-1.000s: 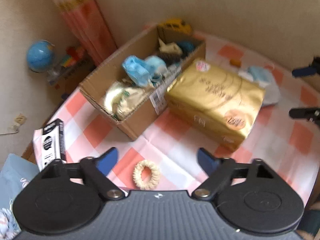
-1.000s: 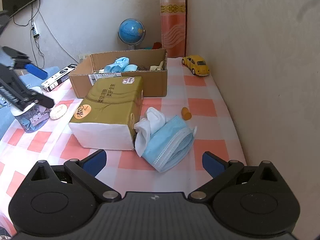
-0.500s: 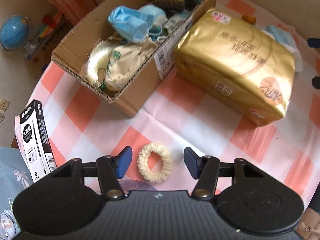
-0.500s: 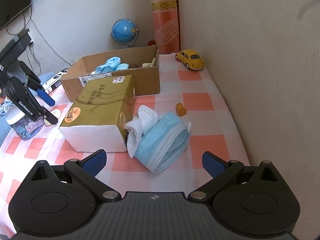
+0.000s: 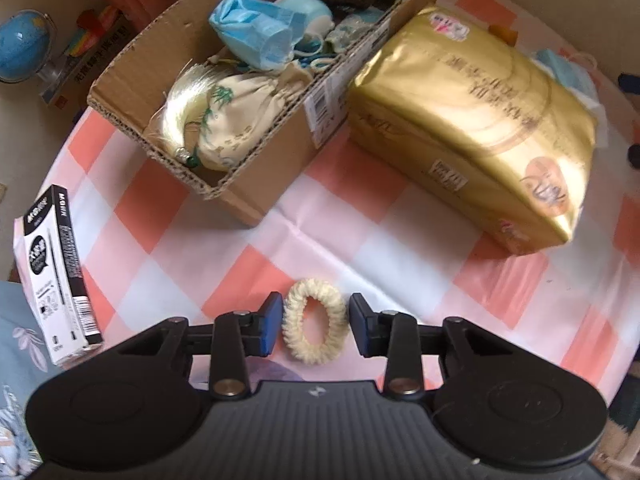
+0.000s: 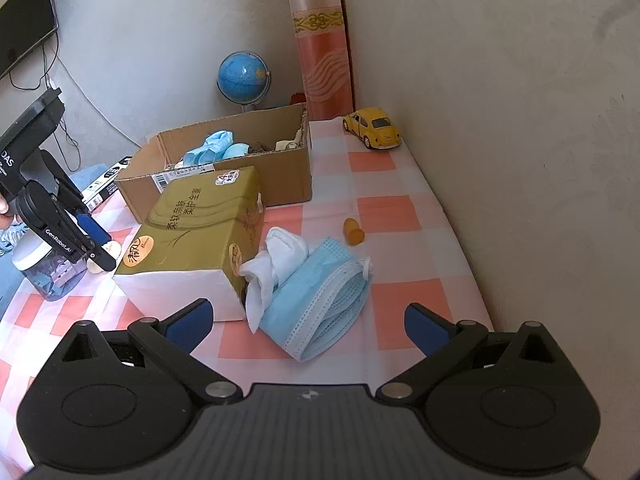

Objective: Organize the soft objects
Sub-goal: 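Grasp the cream scrunchie with the left gripper, then grasp the blue face mask beside the white sock with the right gripper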

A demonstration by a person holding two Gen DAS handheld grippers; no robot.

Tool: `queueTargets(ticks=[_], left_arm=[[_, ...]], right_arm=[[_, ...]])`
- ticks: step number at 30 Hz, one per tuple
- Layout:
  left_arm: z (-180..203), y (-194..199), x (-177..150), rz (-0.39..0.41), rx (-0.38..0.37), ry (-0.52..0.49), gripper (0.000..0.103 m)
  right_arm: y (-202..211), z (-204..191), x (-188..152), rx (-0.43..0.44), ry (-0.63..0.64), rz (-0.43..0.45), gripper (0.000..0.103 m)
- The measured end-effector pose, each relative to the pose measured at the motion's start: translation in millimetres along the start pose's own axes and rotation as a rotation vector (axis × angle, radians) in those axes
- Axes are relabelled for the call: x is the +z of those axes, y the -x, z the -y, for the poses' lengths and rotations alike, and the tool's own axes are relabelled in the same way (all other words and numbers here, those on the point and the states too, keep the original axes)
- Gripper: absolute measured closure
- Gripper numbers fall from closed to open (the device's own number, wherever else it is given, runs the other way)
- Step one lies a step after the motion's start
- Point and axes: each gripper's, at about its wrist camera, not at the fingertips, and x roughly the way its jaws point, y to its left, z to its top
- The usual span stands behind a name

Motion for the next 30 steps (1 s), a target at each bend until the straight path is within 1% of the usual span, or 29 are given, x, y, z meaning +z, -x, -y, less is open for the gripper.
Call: queueTargets(ticks=[3, 5, 6, 8, 10, 16, 19, 23, 27, 30], left_arm=[[9, 5, 2, 0.026, -0.022, -0.007, 0.067], [16, 7, 3, 0.039, -0.018, -0.032, 0.062], [19, 8, 3, 0.038, -0.012, -0.043, 0.06], [21, 8, 2, 0.04, -0.006, -0.051, 0.051], [22, 8, 1, 0.04, 0.0, -0.046, 0.048], [19, 5, -9, 0.021, 0.002, -0.038, 0.047], [19, 4, -10, 0.015, 0.006, -0.04, 0.047], [19, 3, -9, 0.015, 0.002, -0.037, 0.047], [16, 1, -7, 0.019, 0.004, -0.037, 0.047], [18, 3, -7, 0.019, 0.004, -0.035, 0.047]], right_arm=[[1, 0, -1, 0.002, 0.0, 0.002, 0.0], [1, 1, -1, -0.002, 0.003, 0.001, 0.0], [0, 1, -1, -0.008, 0.006, -0.001, 0.0], [0, 2, -3, -0.025, 0.02, 0.0, 0.0], [-1, 4, -3, -0.031, 0.031, 0.001, 0.0], [-6, 10, -2, -0.022, 0.081, -0.004, 0.0], [-11, 7, -2, -0.012, 0.134, -0.011, 0.0], [-26, -4, -6, -0.028, 0.216, -0.042, 0.0], [-37, -13, -10, -0.071, 0.27, -0.05, 0.0], [-44, -11, -12, -0.114, 0.271, -0.047, 0.0]])
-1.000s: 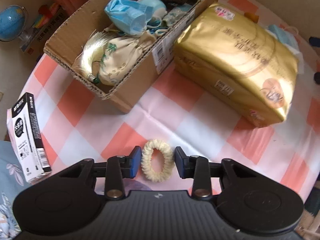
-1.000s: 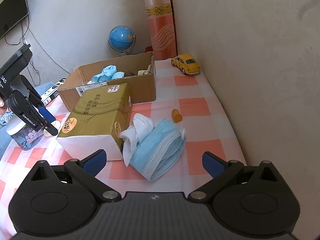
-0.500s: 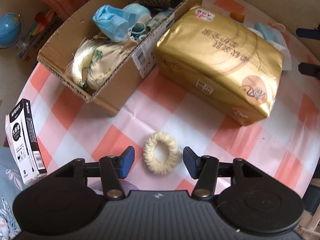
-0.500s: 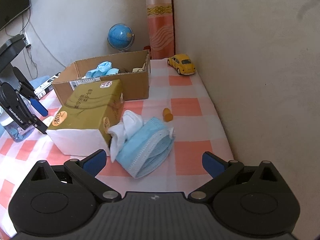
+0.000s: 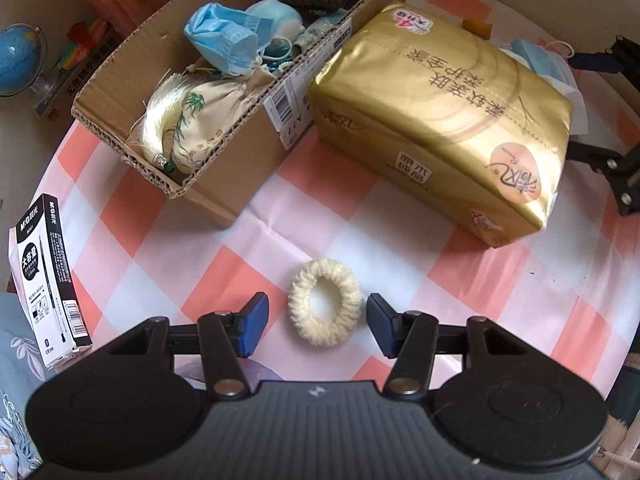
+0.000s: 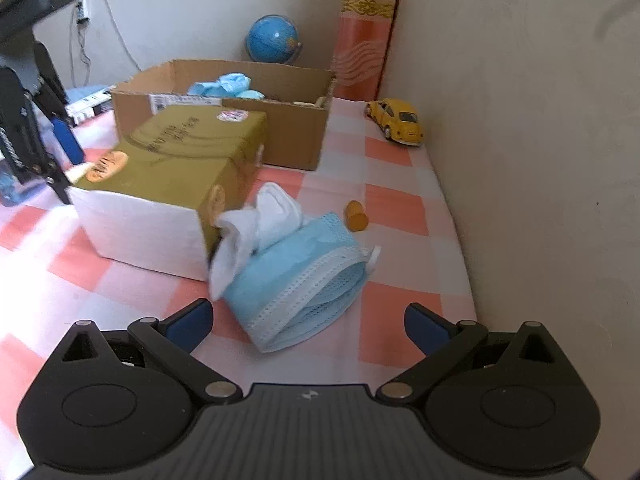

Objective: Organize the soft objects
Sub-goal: 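Grasp the blue face mask beside the white sock with the right gripper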

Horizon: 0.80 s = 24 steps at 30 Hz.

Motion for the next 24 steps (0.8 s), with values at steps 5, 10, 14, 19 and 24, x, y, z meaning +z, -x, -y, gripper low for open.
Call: queueTargets(ticks=[5, 10, 14, 19, 24], left_arm=[[0, -2, -3, 0.0, -0.004, 0.004, 0.047], [-2, -3, -4, 0.003, -0.006, 0.009, 0.047], [-2, -3, -4, 0.003, -0.008, 0.014, 0.047], [-1, -4, -3, -0.001, -0.006, 0.011, 0.047], [-1, -5, -1, -0.004, -0.007, 0.014, 0.045]], right_arm=[[5, 17, -5, -0.068, -0.058, -0.008, 0.0], [14, 25, -9, -0.088, -0.113, 0.008, 0.0], [15, 20, -4, -0.074, -0.126, 0.042, 0.0], [12, 16, 5, -0.059, -0.135, 0.065, 0.0], [2, 11, 6, -0.043, -0.13, 0.044, 0.0]])
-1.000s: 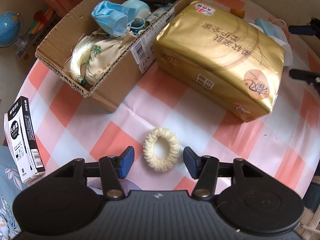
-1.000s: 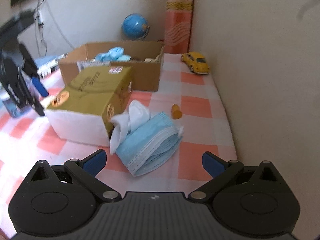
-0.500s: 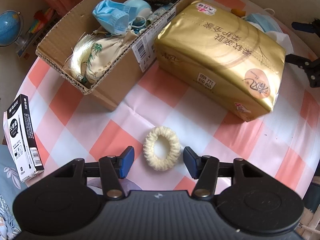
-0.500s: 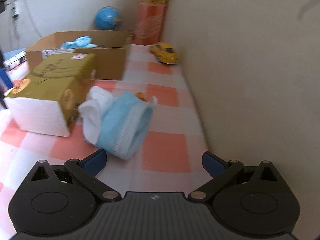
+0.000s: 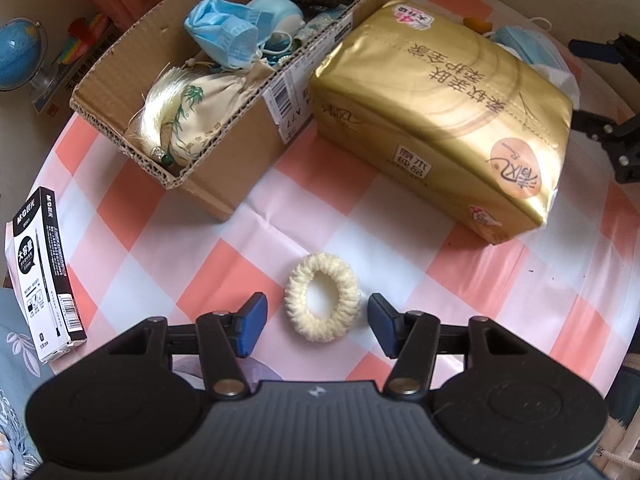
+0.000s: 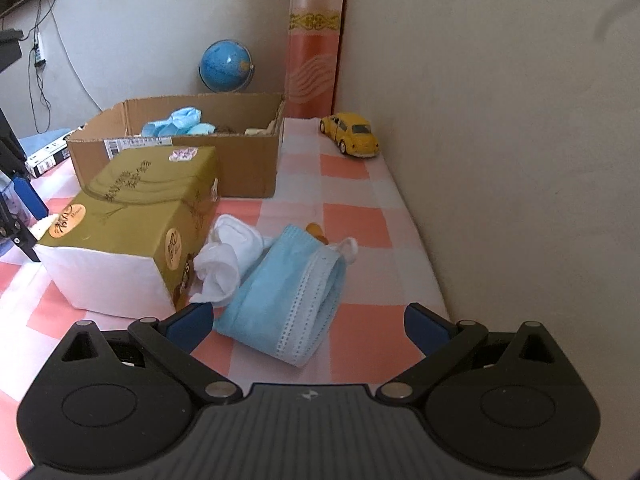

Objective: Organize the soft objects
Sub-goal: 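Grasp the blue face mask beside the white sock with the right gripper, then carry the cream scrunchie into the box and open the left gripper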

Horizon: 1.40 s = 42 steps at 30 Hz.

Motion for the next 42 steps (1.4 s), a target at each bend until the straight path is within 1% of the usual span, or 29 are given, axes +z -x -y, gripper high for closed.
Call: queueTargets(ticks=[3, 6, 8, 11, 14, 17, 19, 21, 22, 24, 25, 27, 28, 32, 37, 42], left_arm=[[0, 0, 0, -0.001, 0.001, 0.003, 0.044], [0, 0, -1, -0.003, 0.004, 0.001, 0.043], [-1, 0, 0, -0.003, 0.004, 0.002, 0.043], [0, 0, -1, -0.001, 0.003, 0.007, 0.043], [1, 0, -2, 0.002, 0.005, 0.011, 0.043], [3, 1, -2, 0.004, 0.013, 0.009, 0.043], [3, 1, -3, 0.005, 0.012, 0.014, 0.043], [2, 2, -3, 0.01, 0.009, 0.025, 0.046], [1, 2, -3, 0.015, 0.01, 0.033, 0.049], [0, 4, -2, 0.027, 0.011, 0.038, 0.05], [-1, 4, -3, 0.032, 0.011, 0.038, 0.052], [-1, 5, -2, 0.039, -0.002, 0.043, 0.06], [-1, 5, -2, 0.04, -0.008, 0.046, 0.065], [4, 7, -2, 0.047, -0.006, 0.044, 0.069], [8, 16, -6, 0.072, -0.01, 0.052, 0.071], [13, 38, -12, 0.132, -0.012, 0.073, 0.071]], right_arm=[[-2, 1, -4, -0.032, 0.002, -0.011, 0.0], [-1, 11, -6, -0.076, -0.015, -0.018, 0.0], [1, 18, -8, -0.088, -0.037, -0.017, 0.0], [3, 22, -8, -0.067, -0.056, -0.001, 0.001], [-2, 18, -3, -0.047, -0.043, 0.012, 0.002], [-9, 12, 3, -0.025, -0.02, 0.014, 0.009], [-13, 9, 6, -0.016, -0.004, 0.012, 0.016], [-18, 7, 9, -0.01, 0.01, 0.006, 0.021], [-19, 7, 9, -0.006, 0.016, 0.003, 0.025], [-21, 6, 9, 0.007, 0.023, -0.003, 0.033], [-20, 6, 9, 0.016, 0.022, -0.004, 0.038], [-19, 7, 9, 0.018, 0.018, -0.007, 0.044], [-19, 7, 9, 0.016, 0.019, -0.01, 0.046], [-11, 12, 9, 0.003, 0.007, -0.01, 0.047], [6, 18, 9, -0.02, -0.003, 0.01, 0.049], [29, 23, 10, -0.033, -0.011, 0.038, 0.049]])
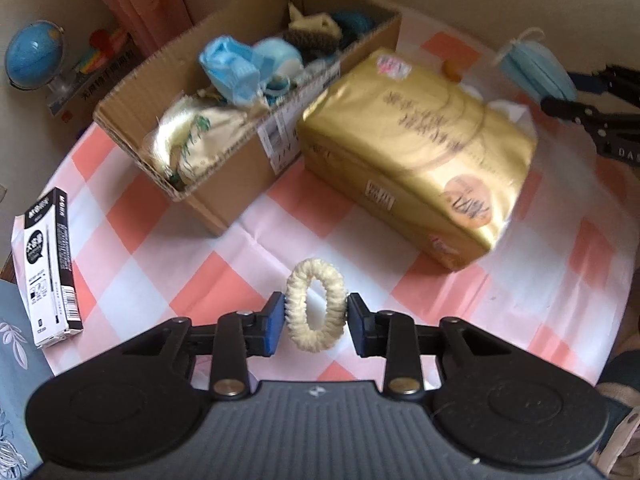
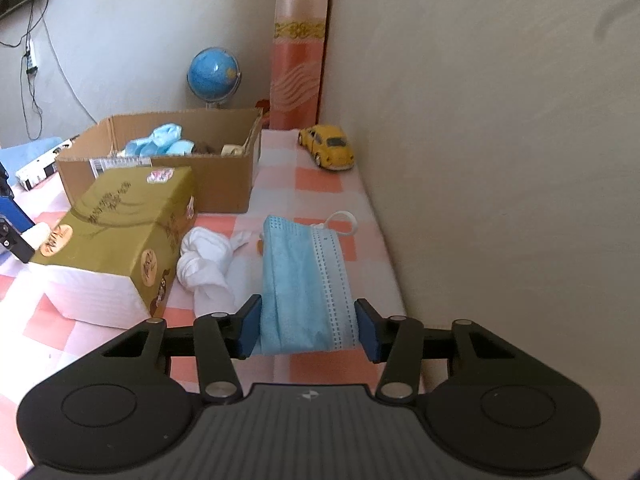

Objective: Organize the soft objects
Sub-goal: 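Carry the cream scrunchie into the box and open the left gripper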

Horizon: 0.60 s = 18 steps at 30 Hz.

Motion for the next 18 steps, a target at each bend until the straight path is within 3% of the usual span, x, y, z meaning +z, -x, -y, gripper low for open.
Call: queueTargets(ticks=[11, 18], left_arm=[[-8, 58, 27, 0.204, 0.038, 0.053, 0.071], [-41, 49, 71, 0.262, 0.097, 0.118, 0.07]], right_arm=[[42, -3, 9, 0.01, 0.011, 0.076, 0.049], [54, -7, 15, 0.021, 0.021, 0.102, 0.049]])
